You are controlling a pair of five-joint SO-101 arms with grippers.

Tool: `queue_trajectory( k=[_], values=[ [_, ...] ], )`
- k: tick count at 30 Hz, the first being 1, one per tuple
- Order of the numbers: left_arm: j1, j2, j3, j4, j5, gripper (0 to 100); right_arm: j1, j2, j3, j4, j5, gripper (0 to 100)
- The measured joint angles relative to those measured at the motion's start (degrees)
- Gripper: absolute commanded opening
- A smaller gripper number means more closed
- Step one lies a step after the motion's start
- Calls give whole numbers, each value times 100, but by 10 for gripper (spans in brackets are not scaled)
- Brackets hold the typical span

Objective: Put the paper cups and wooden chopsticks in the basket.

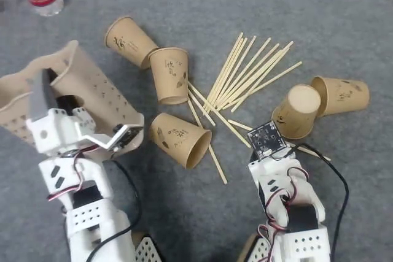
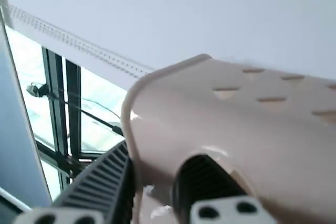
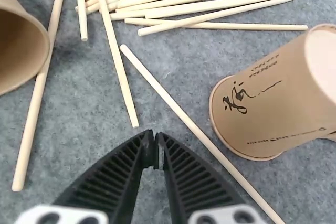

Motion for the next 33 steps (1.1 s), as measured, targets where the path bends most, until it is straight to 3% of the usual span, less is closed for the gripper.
queue_trajectory(
  k=[4,10,14,20,25,33],
  values=[
    [316,9,0,343,-747,107,0,0,0,0,0,9],
    [466,-53,-26,1697,-2224,52,0,0,0,0,0,9],
    [457,0,-9,1793,-2312,30,0,0,0,0,0,9],
    [501,0,-9,1741,-1662,35,0,0,0,0,0,9],
    [484,0,-9,1741,-1591,128,0,0,0,0,0,9],
    [457,0,-9,993,-1354,152,0,0,0,0,0,9]
  ],
)
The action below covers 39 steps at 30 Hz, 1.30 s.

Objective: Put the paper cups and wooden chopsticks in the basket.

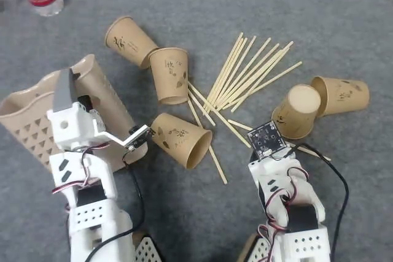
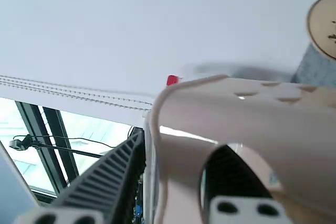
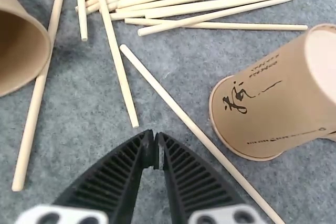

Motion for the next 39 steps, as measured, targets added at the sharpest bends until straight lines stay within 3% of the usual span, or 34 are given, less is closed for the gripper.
queue_trajectory(
  k=[4,10,14,18,22,26,35,39],
  values=[
    [-9,0,0,-132,0,152,0,0,0,0,0,9],
    [-53,0,0,-1160,26,152,0,0,0,0,0,9],
    [-53,0,0,-1380,18,152,0,0,0,-62,0,22],
    [-9,0,0,-1380,18,143,44,9,-202,132,0,43],
    [88,0,0,-1389,26,2,26,0,-949,545,0,26],
    [88,0,0,-1407,26,12,35,-35,-1371,563,0,25],
    [264,0,0,-686,26,12,0,-26,-1512,-853,0,7],
    [255,0,0,-677,18,12,-554,-35,-1512,-1222,-9,7]
  ],
)
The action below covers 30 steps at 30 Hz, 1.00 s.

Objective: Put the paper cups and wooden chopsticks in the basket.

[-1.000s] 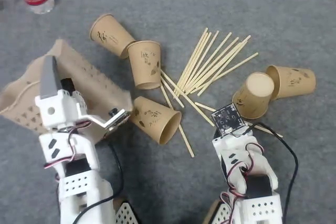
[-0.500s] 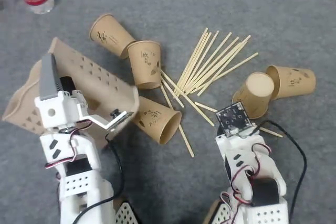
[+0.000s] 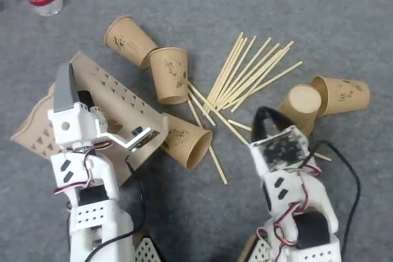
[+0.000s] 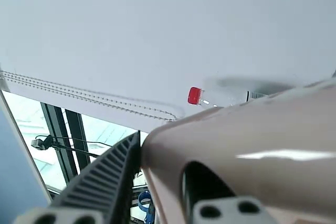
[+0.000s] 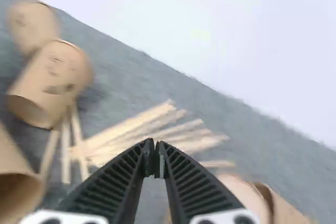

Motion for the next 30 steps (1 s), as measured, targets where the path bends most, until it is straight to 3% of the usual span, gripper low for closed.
queue_trajectory(
  k=[8,14,16,23,30],
  values=[
    [18,0,0,-308,-132,12,-2338,18,466,229,9,7],
    [18,0,0,-334,-132,13,-2418,18,659,229,343,7],
    [18,0,0,-334,9,13,-2154,-9,818,229,413,7],
    [-334,0,-44,-598,1741,13,-721,26,1143,-290,466,8],
    [-730,0,-712,-316,4246,13,-536,26,1143,-738,-202,9]
  ],
)
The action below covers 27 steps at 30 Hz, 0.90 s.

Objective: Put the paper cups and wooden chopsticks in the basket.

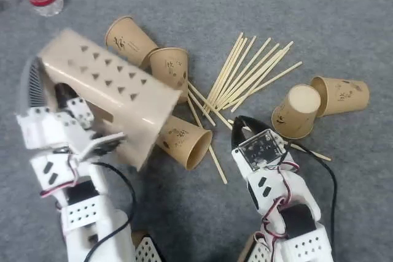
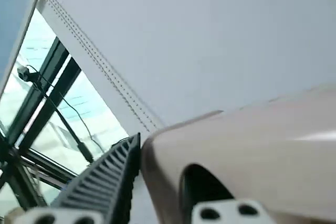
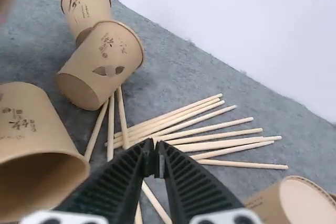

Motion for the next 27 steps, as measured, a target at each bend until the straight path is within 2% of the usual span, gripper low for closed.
queue_trajectory(
  k=[2,4,9,11,13,17,22,27],
  values=[
    [-88,0,-457,598,642,13,53,-9,44,0,-35,9],
    [-255,0,-1064,1538,1284,13,18,-9,44,44,-53,9],
    [-457,18,-3121,5073,3174,13,26,-9,53,105,-53,9],
    [-246,9,-3789,6435,3437,13,26,-9,44,281,-53,9],
    [44,9,-4062,7349,3464,13,35,-9,-79,580,-53,10],
    [440,9,-4167,8009,3464,13,220,-9,-1011,1336,-88,43],
    [527,9,-4167,8193,3481,13,185,-88,-2154,1855,-88,217],
    [624,9,-3859,8193,3411,13,220,-97,-2910,1837,-88,165]
  ],
)
